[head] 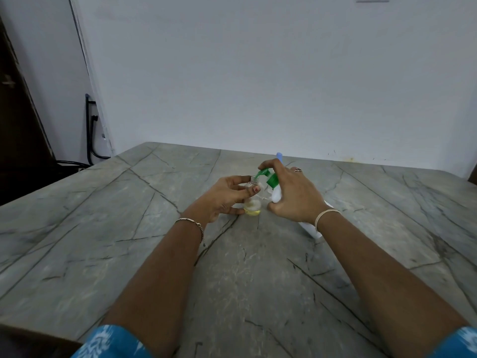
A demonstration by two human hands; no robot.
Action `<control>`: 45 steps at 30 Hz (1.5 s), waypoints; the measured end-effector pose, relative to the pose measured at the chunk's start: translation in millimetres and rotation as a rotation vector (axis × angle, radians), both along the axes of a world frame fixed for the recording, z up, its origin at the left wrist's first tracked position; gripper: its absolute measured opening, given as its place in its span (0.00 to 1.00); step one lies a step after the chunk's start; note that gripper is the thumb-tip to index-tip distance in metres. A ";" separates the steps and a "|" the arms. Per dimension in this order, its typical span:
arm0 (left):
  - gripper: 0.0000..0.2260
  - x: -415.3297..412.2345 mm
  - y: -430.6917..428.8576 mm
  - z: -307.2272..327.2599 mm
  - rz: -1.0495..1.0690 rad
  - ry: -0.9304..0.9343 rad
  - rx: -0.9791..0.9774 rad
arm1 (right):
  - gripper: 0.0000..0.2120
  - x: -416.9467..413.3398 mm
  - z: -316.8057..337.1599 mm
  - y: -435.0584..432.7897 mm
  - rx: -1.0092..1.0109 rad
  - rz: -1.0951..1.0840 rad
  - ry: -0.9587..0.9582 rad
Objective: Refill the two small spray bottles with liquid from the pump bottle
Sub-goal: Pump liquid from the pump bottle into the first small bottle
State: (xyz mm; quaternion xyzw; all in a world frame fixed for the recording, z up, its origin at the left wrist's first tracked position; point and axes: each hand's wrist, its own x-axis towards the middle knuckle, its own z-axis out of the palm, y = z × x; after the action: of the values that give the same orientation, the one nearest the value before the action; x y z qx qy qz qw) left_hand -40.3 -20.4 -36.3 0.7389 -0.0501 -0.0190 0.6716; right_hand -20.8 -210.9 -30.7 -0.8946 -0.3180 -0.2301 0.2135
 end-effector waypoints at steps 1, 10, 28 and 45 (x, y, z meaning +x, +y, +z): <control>0.15 0.3 -0.1 -0.1 0.001 0.000 0.003 | 0.33 0.4 -0.4 -0.3 0.000 -0.001 0.002; 0.17 0.3 0.1 0.9 -0.005 0.014 0.004 | 0.37 2.7 -3.1 -2.1 -0.023 -0.015 0.010; 0.19 2.1 0.2 -0.5 0.004 0.007 0.016 | 0.37 6.5 -3.4 -5.7 -0.007 0.029 0.047; 0.19 0.1 0.9 0.3 -0.033 0.010 -0.018 | 0.37 9.5 -3.2 -4.3 -0.015 0.016 0.037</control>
State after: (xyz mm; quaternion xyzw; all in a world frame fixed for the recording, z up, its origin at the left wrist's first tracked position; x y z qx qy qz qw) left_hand -40.3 -19.6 -36.0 0.7319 -0.0589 -0.0332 0.6781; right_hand -11.2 -215.2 -33.9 -0.8977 -0.3226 -0.2095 0.2146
